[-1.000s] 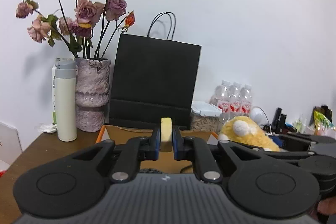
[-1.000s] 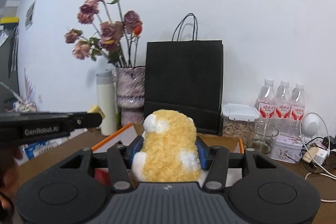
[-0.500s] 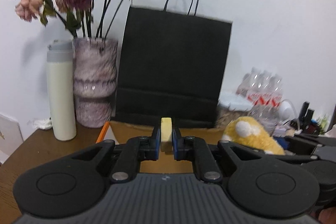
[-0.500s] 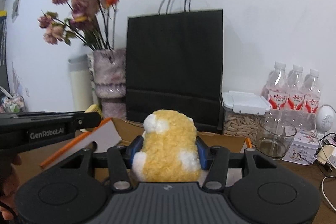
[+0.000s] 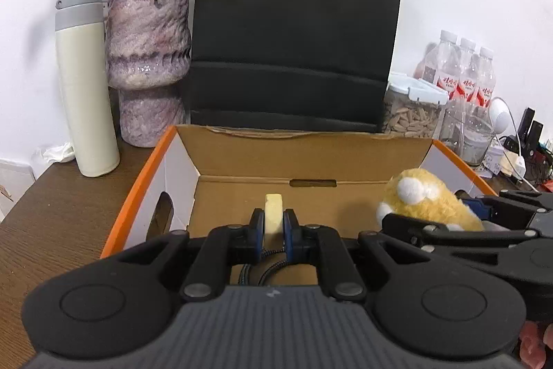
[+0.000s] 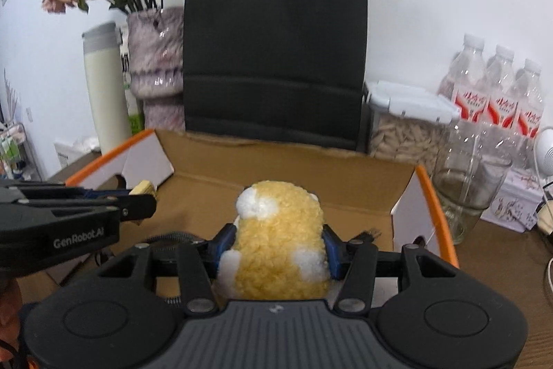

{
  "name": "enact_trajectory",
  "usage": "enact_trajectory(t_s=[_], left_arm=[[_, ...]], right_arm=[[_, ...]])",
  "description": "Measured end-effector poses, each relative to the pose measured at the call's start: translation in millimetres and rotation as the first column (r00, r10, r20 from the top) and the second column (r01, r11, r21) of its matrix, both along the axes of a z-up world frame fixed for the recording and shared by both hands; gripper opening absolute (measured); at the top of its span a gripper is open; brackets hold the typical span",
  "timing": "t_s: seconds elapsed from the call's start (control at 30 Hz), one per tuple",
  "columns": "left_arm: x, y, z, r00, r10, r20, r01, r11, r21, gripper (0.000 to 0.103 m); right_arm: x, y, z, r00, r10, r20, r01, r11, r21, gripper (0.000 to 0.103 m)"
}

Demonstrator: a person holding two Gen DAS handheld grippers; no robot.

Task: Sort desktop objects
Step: 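Drop the eraser and sheep into the box, opening both grippers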

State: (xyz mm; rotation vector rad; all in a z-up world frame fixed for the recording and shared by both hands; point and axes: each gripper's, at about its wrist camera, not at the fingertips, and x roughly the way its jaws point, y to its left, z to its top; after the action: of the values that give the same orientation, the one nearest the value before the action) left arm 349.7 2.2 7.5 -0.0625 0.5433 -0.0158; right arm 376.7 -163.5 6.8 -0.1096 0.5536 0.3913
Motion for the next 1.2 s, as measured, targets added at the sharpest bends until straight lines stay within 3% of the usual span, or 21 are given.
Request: enact_trajectory(t_s=[0.17,0.27,0.3,0.37,0.4,0.5,0.53,0.7,0.83,1.2], left_arm=[[0,0,-2,1.0,0.014,-0.014,-0.014,1.0,0.018,0.015],[0,0,-3,1.0,0.01,-0.023,-0.01,1.0,0.02,0.037],[0,0,-3,1.0,0.008,-0.024,-0.008,1.0,0.022,0.044],[-1,-1,-2,1.0,0.002,-0.025,-0.002,1.0,0.021,0.049],[-2,-1,-1,1.0,0.004,-0.02,-0.004,1.0,0.023,0.055],[-6,0,6,1.0,0.013,-0.001,-0.013,1.0,0.015,0.097],[-9,0,9,1.0,0.013,0.015,-0.014,1.0,0.011,0.103],[-22,-2,22,0.998,0.023,0.06,-0.023,1.0,0.012,0.103],[-31,-2,29,0.996,0.051,0.076,-0.053,0.998,0.026,0.103],[-81,7,44,0.992,0.02,0.128,-0.025,0.999,0.039,0.103]], right_arm=[[0,1,-8,0.999,0.0,-0.033,0.0,1.0,-0.025,0.053],[1,1,-12,0.999,-0.006,-0.054,0.005,0.999,-0.032,0.059],[1,1,-11,0.998,-0.011,-0.055,0.009,0.999,-0.035,0.066],[-1,-1,-9,0.999,-0.021,-0.044,0.02,0.999,-0.031,0.079],[-2,-3,-8,0.999,-0.024,-0.039,0.023,0.999,-0.025,0.082],[-4,-6,-3,0.999,-0.033,-0.04,0.032,0.999,-0.018,0.091],[-5,-6,-2,0.999,-0.038,-0.037,0.038,0.999,-0.014,0.094],[-15,-8,11,0.999,-0.032,-0.011,0.032,0.999,-0.002,0.103],[-27,-11,22,0.999,-0.031,0.017,0.031,1.0,0.007,0.103],[-77,-35,37,0.997,-0.045,0.066,0.044,0.999,0.017,0.103]])
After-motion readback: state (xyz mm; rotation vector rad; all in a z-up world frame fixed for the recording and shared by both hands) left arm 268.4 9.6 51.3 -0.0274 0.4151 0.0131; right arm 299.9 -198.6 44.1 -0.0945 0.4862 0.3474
